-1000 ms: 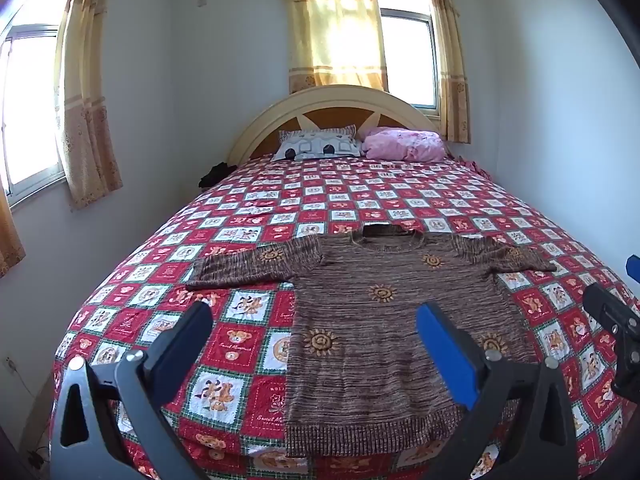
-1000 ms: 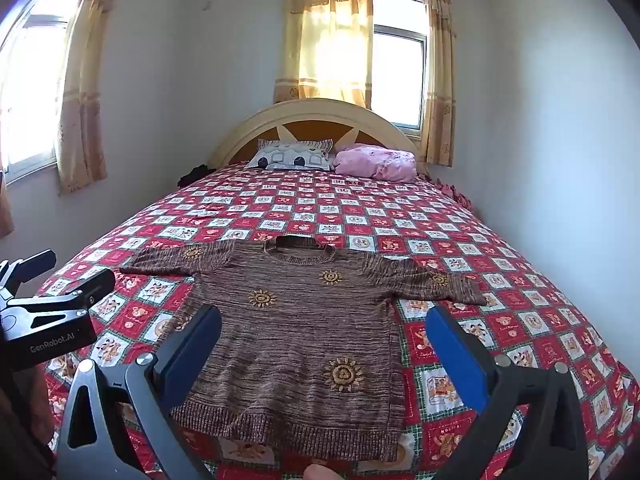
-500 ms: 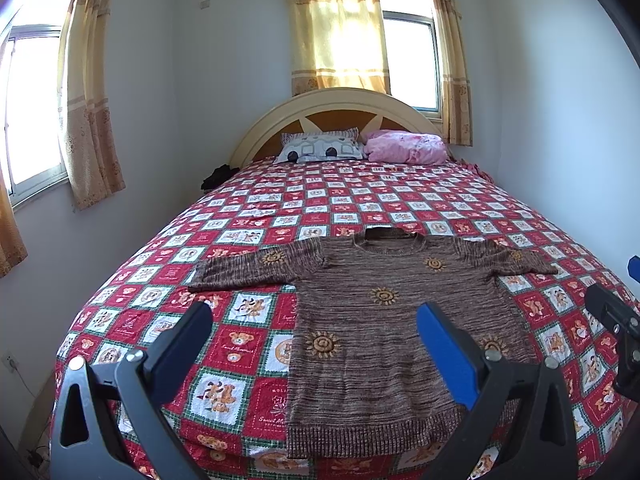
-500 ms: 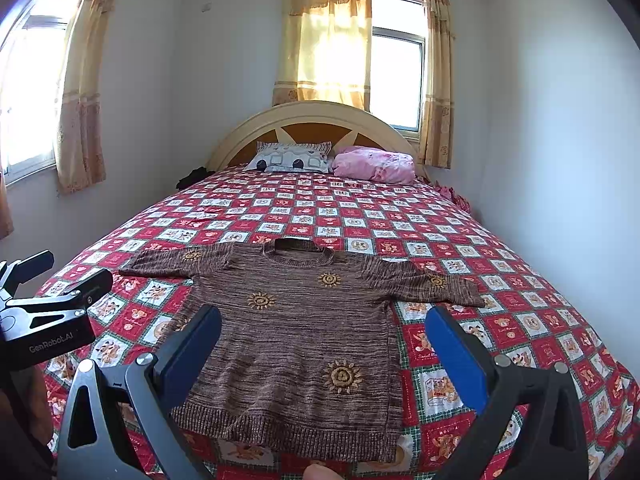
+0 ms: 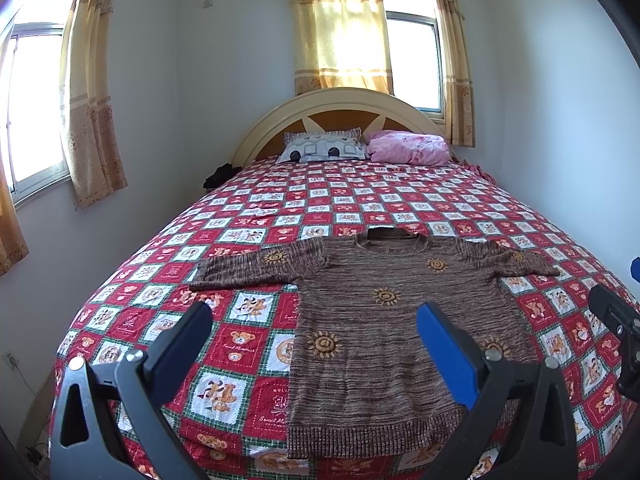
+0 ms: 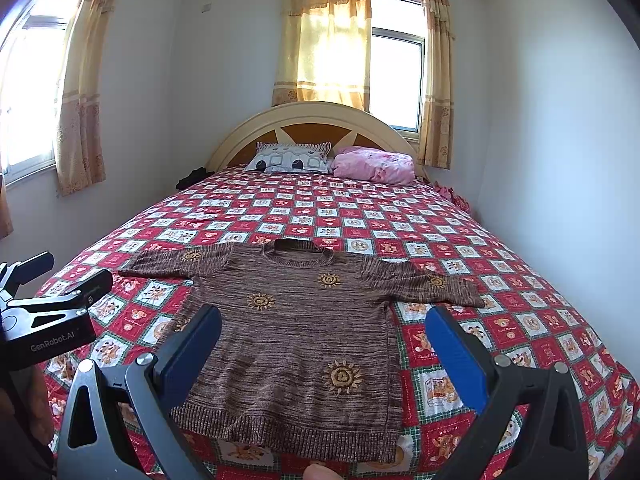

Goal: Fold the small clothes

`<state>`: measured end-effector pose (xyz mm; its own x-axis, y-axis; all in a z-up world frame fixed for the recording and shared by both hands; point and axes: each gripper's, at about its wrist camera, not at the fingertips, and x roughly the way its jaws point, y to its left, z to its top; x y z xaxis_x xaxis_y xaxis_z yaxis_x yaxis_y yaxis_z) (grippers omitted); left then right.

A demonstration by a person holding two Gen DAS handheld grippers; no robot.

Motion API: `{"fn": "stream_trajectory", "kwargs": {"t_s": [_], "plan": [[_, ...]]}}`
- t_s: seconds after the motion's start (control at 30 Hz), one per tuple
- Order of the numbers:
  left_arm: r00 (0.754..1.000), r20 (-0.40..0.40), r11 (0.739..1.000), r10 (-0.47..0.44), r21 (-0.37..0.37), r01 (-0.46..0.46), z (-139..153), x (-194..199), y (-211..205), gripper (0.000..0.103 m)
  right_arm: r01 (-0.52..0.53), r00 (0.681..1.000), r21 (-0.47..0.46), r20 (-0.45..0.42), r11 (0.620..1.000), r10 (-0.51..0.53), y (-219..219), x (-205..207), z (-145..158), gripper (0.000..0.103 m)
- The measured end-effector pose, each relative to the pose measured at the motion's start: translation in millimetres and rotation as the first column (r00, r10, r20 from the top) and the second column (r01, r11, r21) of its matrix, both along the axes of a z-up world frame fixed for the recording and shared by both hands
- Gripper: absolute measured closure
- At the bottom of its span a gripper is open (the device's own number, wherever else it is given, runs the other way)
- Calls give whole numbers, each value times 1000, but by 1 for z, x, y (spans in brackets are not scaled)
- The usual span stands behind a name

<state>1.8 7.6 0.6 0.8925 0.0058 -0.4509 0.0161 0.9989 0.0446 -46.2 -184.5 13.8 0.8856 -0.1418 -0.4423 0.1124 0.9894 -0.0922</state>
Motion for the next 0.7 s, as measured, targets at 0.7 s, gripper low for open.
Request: {"fn": "stream_trajectory", "kwargs": {"t_s": [0.7], "plan": [[1000, -3, 1000, 2, -1, -2, -2, 1, 1, 0, -3, 1000, -1, -3, 1000, 3, 0, -1, 0, 1]]}}
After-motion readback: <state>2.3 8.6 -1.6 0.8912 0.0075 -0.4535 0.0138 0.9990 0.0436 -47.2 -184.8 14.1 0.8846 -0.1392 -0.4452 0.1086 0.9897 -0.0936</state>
